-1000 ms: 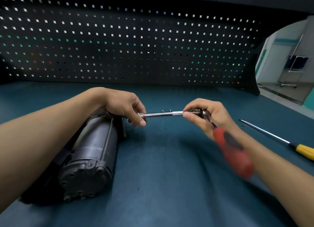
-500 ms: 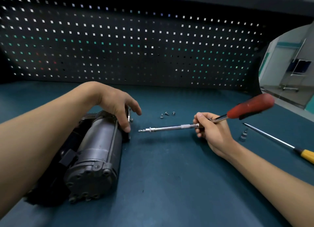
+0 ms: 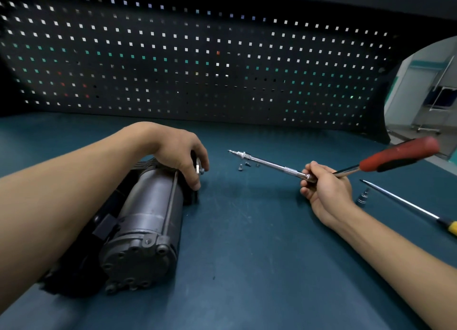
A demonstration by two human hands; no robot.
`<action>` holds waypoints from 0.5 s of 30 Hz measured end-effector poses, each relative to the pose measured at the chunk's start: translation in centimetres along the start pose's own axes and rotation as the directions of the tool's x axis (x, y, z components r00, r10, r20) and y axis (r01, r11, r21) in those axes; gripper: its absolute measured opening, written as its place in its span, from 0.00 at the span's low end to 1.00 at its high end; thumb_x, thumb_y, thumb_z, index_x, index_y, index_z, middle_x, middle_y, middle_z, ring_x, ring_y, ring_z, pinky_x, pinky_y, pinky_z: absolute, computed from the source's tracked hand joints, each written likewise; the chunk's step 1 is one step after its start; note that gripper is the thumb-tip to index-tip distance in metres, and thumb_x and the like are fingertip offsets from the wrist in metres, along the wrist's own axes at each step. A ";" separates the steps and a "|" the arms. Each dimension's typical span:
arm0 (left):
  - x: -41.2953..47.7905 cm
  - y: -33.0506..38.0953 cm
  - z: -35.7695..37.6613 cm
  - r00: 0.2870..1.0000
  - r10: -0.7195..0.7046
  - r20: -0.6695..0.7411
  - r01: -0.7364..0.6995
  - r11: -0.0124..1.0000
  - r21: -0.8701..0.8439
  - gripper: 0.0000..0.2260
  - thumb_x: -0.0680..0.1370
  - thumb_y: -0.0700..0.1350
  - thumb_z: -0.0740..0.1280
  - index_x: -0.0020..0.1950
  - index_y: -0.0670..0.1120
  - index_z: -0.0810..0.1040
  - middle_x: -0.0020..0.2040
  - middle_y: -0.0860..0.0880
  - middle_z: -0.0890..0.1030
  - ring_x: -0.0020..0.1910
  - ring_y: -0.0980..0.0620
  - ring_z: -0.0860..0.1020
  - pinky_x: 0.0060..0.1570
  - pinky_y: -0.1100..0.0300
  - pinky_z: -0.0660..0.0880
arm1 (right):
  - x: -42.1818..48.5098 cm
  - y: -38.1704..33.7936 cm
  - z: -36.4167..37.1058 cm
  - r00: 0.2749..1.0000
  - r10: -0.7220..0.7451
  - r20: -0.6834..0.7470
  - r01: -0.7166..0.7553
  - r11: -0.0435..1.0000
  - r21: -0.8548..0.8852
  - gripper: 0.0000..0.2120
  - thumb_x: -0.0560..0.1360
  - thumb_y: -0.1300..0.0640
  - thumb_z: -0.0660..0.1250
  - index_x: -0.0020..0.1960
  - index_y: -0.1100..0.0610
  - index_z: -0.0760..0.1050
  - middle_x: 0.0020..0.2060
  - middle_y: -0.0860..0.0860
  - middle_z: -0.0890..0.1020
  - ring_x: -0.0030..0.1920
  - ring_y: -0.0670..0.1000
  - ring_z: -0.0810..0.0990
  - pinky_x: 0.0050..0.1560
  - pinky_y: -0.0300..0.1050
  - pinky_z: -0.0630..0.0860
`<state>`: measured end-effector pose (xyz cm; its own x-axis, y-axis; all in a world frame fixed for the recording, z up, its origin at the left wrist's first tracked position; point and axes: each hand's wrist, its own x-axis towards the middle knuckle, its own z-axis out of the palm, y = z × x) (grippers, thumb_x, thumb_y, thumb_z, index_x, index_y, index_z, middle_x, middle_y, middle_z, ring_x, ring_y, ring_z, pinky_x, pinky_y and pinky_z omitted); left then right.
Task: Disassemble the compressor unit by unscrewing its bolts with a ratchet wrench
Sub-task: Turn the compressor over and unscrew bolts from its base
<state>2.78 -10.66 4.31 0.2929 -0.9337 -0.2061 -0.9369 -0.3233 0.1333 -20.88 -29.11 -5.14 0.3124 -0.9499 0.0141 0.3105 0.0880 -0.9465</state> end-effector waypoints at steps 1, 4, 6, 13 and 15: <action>0.1 0.1 0.1 1.000 0.009 -0.017 -0.010 1.000 -0.022 0.21 0.63 0.58 0.80 0.53 0.61 0.82 0.40 0.63 0.81 0.40 0.65 0.78 0.39 0.67 0.71 | 0.0 0.0 0.0 1.000 -0.001 -0.005 0.001 1.000 0.011 0.12 0.82 0.60 0.64 0.40 0.58 0.76 0.31 0.50 0.77 0.24 0.46 0.74 0.22 0.36 0.71; 0.5 0.7 0.4 0.998 0.046 -0.043 -0.049 0.997 -0.061 0.21 0.63 0.59 0.80 0.54 0.59 0.82 0.43 0.62 0.82 0.42 0.65 0.79 0.45 0.65 0.75 | 0.1 0.0 -0.1 0.999 -0.008 -0.039 0.009 0.999 0.039 0.11 0.82 0.60 0.63 0.41 0.58 0.75 0.31 0.50 0.77 0.23 0.45 0.74 0.22 0.36 0.70; 0.8 0.9 0.7 0.997 0.058 -0.043 -0.062 0.994 -0.095 0.21 0.64 0.58 0.80 0.54 0.59 0.82 0.47 0.59 0.83 0.47 0.60 0.80 0.53 0.60 0.77 | 0.0 -0.1 -0.1 0.997 -0.012 -0.071 0.016 0.998 0.054 0.11 0.82 0.60 0.63 0.41 0.58 0.75 0.31 0.50 0.77 0.23 0.45 0.73 0.22 0.36 0.70; 3.8 1.9 0.3 0.999 0.005 0.041 -0.007 0.999 0.039 0.13 0.68 0.56 0.77 0.48 0.56 0.78 0.42 0.60 0.80 0.39 0.65 0.77 0.38 0.68 0.71 | 1.1 -0.5 -0.9 0.981 -0.042 -0.191 0.064 0.992 0.108 0.13 0.82 0.60 0.61 0.40 0.58 0.74 0.30 0.51 0.75 0.22 0.45 0.71 0.21 0.36 0.68; 5.3 2.8 0.1 0.997 -0.049 0.064 0.041 0.992 0.116 0.17 0.67 0.58 0.74 0.52 0.54 0.77 0.46 0.57 0.80 0.46 0.57 0.78 0.46 0.60 0.75 | 1.5 -0.6 -1.2 0.978 -0.052 -0.200 0.073 0.992 0.102 0.13 0.83 0.60 0.61 0.39 0.57 0.74 0.30 0.51 0.74 0.22 0.45 0.71 0.21 0.36 0.68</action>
<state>1.68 -16.54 3.52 0.3255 -0.9050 -0.2738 -0.9398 -0.3416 0.0117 -21.66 -30.96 -4.93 0.1099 -0.9939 -0.0019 0.4229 0.0484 -0.9049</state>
